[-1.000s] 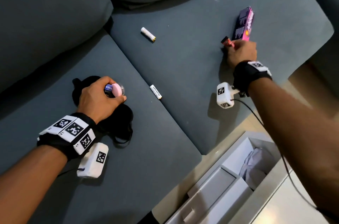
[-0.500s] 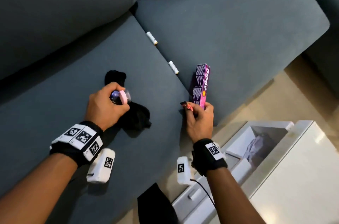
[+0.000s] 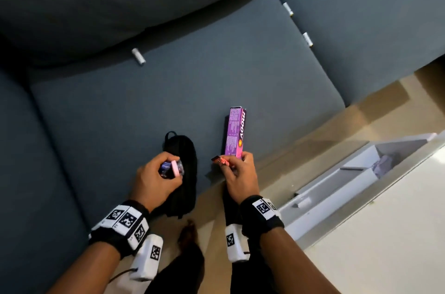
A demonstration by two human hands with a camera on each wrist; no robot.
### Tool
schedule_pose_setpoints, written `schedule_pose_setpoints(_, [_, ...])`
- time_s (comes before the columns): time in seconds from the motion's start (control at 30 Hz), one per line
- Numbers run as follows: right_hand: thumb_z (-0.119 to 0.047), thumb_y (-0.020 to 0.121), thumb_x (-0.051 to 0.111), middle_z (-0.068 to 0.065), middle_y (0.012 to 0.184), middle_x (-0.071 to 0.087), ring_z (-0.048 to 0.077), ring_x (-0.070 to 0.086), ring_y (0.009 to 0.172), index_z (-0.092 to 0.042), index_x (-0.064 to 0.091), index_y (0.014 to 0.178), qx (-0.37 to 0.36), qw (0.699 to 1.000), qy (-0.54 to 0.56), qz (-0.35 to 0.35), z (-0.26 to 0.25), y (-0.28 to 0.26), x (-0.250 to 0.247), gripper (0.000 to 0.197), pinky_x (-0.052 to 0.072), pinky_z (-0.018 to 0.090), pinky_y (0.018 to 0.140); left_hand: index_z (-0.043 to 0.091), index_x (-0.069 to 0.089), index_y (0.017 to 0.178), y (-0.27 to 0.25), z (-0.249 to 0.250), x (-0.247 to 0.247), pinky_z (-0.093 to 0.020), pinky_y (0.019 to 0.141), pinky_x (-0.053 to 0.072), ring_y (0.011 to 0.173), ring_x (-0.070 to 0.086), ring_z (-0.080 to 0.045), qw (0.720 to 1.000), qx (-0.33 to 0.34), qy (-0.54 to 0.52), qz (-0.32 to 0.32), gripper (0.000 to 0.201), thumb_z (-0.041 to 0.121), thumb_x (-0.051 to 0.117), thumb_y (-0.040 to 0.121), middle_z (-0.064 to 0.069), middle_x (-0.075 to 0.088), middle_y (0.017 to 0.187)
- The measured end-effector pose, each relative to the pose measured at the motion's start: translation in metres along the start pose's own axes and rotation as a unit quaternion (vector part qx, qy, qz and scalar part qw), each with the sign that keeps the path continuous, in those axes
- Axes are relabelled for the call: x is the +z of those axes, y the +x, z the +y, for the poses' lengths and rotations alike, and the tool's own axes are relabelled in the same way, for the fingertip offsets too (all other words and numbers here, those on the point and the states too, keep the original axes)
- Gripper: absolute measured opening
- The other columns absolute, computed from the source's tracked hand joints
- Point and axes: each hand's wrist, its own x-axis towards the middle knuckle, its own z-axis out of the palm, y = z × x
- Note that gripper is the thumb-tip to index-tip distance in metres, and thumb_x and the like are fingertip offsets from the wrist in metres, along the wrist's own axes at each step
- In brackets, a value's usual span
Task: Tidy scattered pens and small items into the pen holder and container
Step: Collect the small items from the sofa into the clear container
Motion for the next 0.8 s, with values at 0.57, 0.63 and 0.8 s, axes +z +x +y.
schedule_pose_setpoints(0.57, [-0.024,0.086,0.072,-0.002,0.085,0.047,0.004,0.053,0.073,-0.021,0.077,0.096,0.017,0.997,-0.005,-0.071,0.094,-0.180,0.000,0.012,0.042,0.016,0.076,0.025,0.067,0.093,-0.195,-0.046,0.067,-0.008,0.072,0.043,0.080,0.063,-0.008,0.999,-0.014,-0.018,0.026,0.036,0.010,0.083,0.063,0.009,0.068,0.089])
schedule_pose_setpoints(0.63, [-0.025,0.086,0.071,0.001,0.088,0.049,0.003,0.052,0.073,-0.022,0.077,0.098,0.032,0.996,0.003,-0.081,0.118,-0.213,-0.018,0.013,0.039,0.011,0.074,0.028,0.067,0.093,-0.228,-0.046,0.092,-0.018,0.075,0.048,0.081,0.064,-0.009,1.000,-0.017,-0.007,0.024,0.037,0.012,0.082,0.064,0.010,0.067,0.088])
schedule_pose_setpoints(0.8, [-0.030,0.087,0.068,0.003,0.098,0.053,0.005,0.054,0.083,-0.030,0.075,0.105,0.044,0.992,-0.022,-0.117,0.183,-0.302,-0.076,0.019,0.042,0.016,0.081,0.026,0.065,0.095,-0.312,-0.046,0.172,-0.017,0.073,0.047,0.078,0.062,-0.004,0.999,-0.027,-0.038,0.005,0.036,0.007,0.080,0.068,0.011,0.066,0.084])
